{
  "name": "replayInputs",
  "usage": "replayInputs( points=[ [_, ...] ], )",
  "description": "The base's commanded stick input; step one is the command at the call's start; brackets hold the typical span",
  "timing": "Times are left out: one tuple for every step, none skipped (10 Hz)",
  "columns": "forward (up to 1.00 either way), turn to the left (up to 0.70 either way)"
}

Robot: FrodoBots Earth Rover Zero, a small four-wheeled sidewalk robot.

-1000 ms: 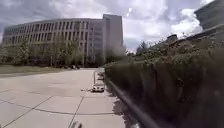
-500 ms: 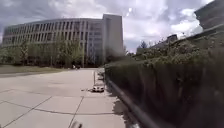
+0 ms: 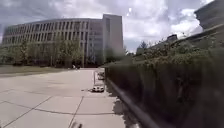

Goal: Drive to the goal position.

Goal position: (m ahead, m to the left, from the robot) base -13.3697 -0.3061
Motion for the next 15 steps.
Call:
replayInputs(
  points=[
    [0.06,0.00],
    [0.05,0.00],
    [0.06,0.00],
    [0.06,0.00],
    [0.06,0.00],
    [0.06,0.00],
    [0.06,0.00],
    [0.05,0.00],
    [0.06,0.00],
    [0.06,0.00],
    [0.06,0.00],
    [0.06,0.00],
    [0.06,0.00],
    [0.06,0.00],
    [0.06,0.00]
  ],
)
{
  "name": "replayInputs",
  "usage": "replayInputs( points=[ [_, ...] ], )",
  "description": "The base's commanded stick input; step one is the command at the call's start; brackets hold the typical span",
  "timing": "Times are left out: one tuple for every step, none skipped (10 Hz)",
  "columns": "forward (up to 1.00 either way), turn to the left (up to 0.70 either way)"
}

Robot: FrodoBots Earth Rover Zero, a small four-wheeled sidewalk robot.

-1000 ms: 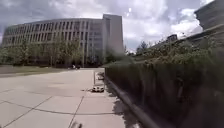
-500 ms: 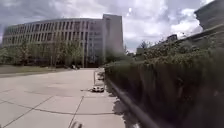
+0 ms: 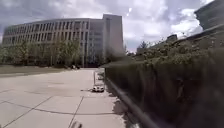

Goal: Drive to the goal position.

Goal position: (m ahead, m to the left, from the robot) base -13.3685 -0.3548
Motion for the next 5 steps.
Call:
replayInputs(
  points=[
    [0.06,0.00],
    [0.06,0.00],
    [0.06,0.00],
    [0.06,0.00],
    [0.06,0.00]
  ],
)
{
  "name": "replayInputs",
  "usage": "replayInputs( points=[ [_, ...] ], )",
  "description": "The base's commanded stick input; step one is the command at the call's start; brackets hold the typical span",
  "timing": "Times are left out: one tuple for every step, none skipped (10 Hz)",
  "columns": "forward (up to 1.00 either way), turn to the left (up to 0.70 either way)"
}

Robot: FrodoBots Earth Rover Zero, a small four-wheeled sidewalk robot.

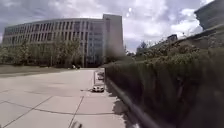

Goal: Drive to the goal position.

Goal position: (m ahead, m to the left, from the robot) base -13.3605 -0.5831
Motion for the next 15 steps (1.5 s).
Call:
replayInputs(
  points=[
    [0.05,0.00],
    [0.06,0.00],
    [0.06,0.00],
    [0.06,0.00],
    [0.06,0.00],
    [0.06,0.00],
    [0.06,0.00],
    [0.06,0.00],
    [0.06,0.00],
    [0.06,0.00],
    [0.05,0.00],
    [0.05,0.00],
    [0.06,0.00],
    [0.06,0.00],
    [0.06,0.00]
  ],
)
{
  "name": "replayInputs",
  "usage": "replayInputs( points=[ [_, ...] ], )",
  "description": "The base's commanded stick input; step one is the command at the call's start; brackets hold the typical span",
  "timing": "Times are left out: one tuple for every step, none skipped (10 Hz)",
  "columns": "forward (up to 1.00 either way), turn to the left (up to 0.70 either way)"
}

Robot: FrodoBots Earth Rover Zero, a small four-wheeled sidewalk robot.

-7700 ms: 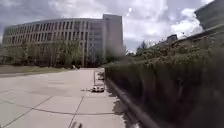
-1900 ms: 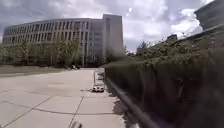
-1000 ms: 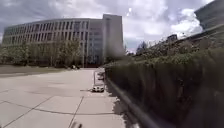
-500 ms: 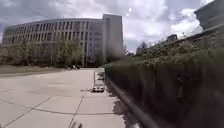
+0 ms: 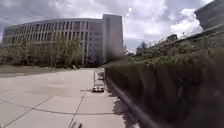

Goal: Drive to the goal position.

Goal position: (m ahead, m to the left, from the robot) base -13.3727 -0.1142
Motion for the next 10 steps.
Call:
replayInputs(
  points=[
    [0.06,0.00],
    [0.06,0.00],
    [0.06,0.00],
    [0.06,0.00],
    [0.06,0.00],
    [0.05,0.00],
    [0.06,0.00],
    [0.05,0.00],
    [0.06,0.00],
    [0.06,0.00]
  ],
)
